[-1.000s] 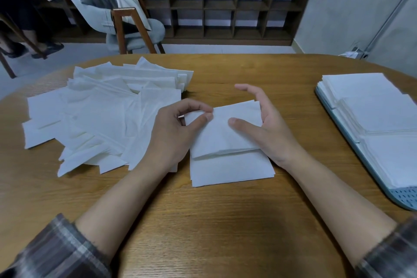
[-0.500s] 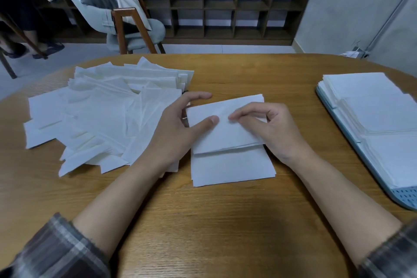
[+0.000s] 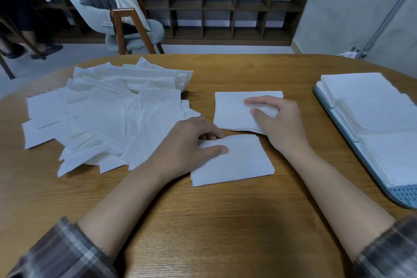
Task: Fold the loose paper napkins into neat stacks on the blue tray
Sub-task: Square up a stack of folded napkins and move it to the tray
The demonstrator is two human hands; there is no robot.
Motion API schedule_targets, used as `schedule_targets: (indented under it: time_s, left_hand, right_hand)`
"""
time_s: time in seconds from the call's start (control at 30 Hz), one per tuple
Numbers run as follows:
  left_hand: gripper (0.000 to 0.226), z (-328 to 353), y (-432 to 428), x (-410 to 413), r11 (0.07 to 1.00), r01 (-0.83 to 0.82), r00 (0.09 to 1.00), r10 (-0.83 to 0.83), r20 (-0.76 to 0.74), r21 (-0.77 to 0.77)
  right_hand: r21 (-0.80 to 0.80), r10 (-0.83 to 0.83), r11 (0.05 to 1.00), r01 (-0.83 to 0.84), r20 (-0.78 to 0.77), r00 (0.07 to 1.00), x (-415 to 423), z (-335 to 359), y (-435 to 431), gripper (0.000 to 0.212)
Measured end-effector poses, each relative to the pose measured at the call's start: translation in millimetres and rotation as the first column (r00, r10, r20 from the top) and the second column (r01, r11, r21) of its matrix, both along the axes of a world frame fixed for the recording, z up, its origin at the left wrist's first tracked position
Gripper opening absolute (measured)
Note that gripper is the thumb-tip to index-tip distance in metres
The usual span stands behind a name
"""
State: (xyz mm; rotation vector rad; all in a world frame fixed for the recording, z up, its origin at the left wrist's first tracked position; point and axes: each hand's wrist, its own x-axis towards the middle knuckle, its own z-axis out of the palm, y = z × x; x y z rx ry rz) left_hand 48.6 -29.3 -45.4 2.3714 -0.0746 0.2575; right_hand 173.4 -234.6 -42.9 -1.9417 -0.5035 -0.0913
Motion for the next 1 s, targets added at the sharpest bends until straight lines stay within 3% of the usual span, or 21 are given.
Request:
schedule_targets:
  time_s: [0.27, 0.53, 0.77, 0.87, 1.0]
  left_hand:
    - [0.021, -4.3, 3.1, 1.3, 0.997, 0.051, 0.994, -0.057, 0.091, 0.066]
    - [0.007, -2.3, 2.2, 0.1, 1.0, 0.027, 0.999, -0.027, 0.029, -0.013]
    - [0.003, -1.6, 3.1, -0.2, 0.998, 0.056, 0.998, -0.056, 0.037, 0.014]
    - [0.014, -2.4, 2.1, -0.5, 0.997, 0.057, 0.998, -0.059, 0.027, 0.049]
    - [0.004, 0.5, 1.7, -1.0, 0.997, 0.077, 0.997, -0.077, -0.007, -0.009]
  right_hand:
    - [0.005, 0.012, 1.0, -0.012, -0.01, 1.0, -2.7, 0.9, 1.9, 0.027]
    - [0.043, 0.038, 0.998, -0.038, -0.005, 0.999, -5.8, 1.6, 2.2, 0.027]
    - [0.055, 0.028, 0.998, -0.028, -0.014, 0.999, -6.5, 5.7, 0.9, 0.027]
    - [0.052, 0.029, 0.998, -0.028, -0.019, 0.999, -7.4, 5.6, 1.9, 0.028]
    - [0.06, 0.031, 0.998, -0.029, -0.026, 0.999, -7.3, 6.4, 2.1, 0.027]
